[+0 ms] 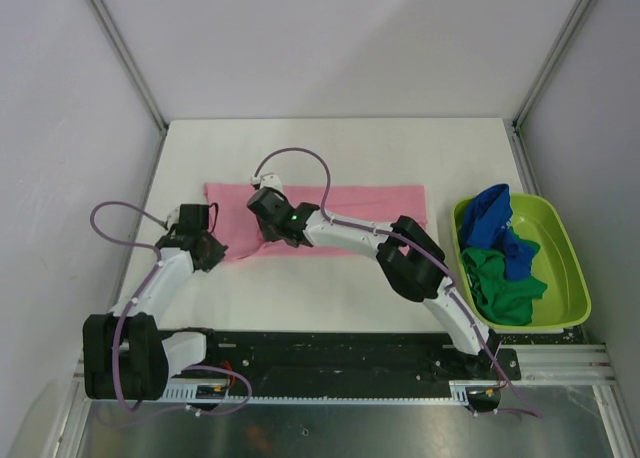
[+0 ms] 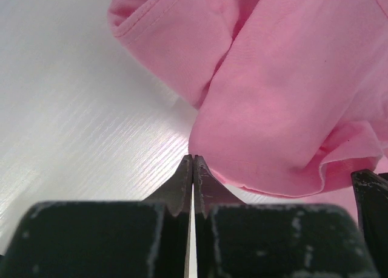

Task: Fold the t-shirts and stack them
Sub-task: Fold the other side of the tshirt into a rectangle

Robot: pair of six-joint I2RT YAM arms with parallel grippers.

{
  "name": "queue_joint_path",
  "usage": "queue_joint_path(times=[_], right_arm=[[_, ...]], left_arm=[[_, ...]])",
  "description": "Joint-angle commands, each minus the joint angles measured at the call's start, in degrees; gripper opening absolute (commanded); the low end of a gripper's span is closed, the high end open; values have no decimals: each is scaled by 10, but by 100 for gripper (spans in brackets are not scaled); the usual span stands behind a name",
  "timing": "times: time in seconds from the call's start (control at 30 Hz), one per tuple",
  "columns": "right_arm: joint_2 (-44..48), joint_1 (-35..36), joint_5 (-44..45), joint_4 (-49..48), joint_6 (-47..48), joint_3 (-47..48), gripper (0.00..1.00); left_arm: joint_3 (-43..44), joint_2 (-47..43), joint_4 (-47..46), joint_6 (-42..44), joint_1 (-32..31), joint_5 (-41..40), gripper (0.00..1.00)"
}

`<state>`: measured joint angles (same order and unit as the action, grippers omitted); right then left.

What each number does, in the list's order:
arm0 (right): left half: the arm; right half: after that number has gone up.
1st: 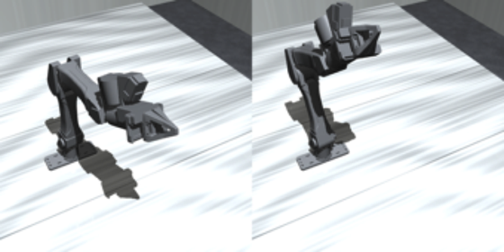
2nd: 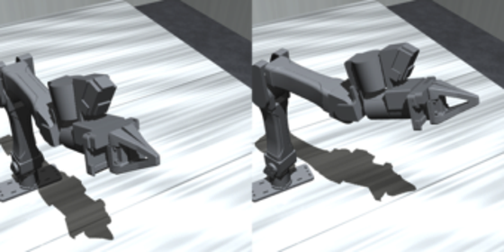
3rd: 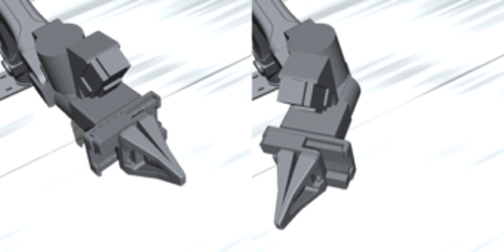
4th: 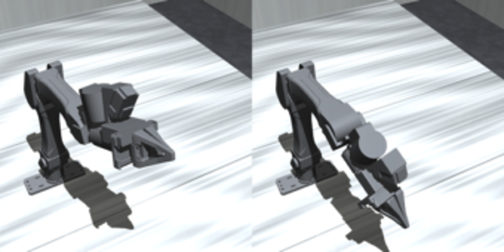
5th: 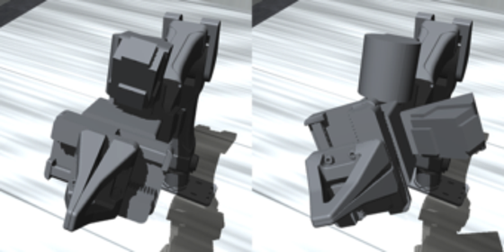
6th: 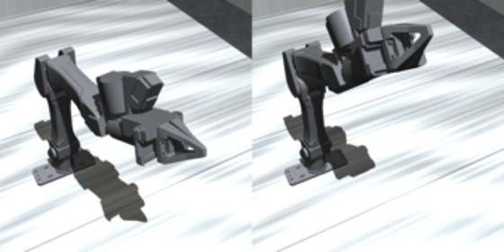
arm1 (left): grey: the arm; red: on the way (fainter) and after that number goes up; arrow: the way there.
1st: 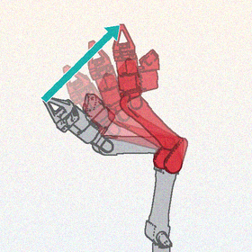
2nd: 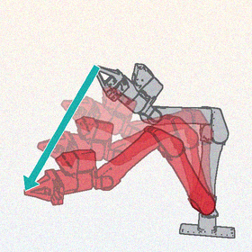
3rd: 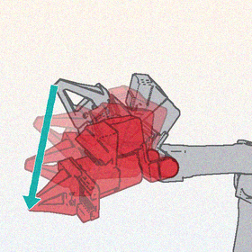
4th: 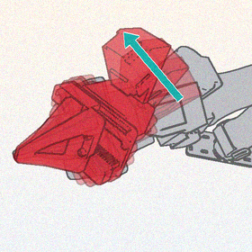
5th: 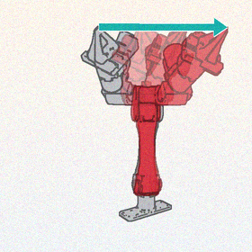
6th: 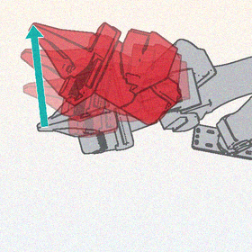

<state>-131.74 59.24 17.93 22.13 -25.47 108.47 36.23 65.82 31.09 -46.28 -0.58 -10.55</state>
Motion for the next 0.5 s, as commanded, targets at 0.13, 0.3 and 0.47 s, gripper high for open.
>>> queue_joint_path(times=[0.13,0.3,0.47], right_arm=[[28,5,22,-25,0,6,35],[13,7,19,-34,15,26,33],[-17,8,10,-30,27,72,35]], left_arm=[[26,-13,5,9,4,-20,0],[28,-13,5,11,4,-22,0],[28,-11,5,13,4,-22,0]])
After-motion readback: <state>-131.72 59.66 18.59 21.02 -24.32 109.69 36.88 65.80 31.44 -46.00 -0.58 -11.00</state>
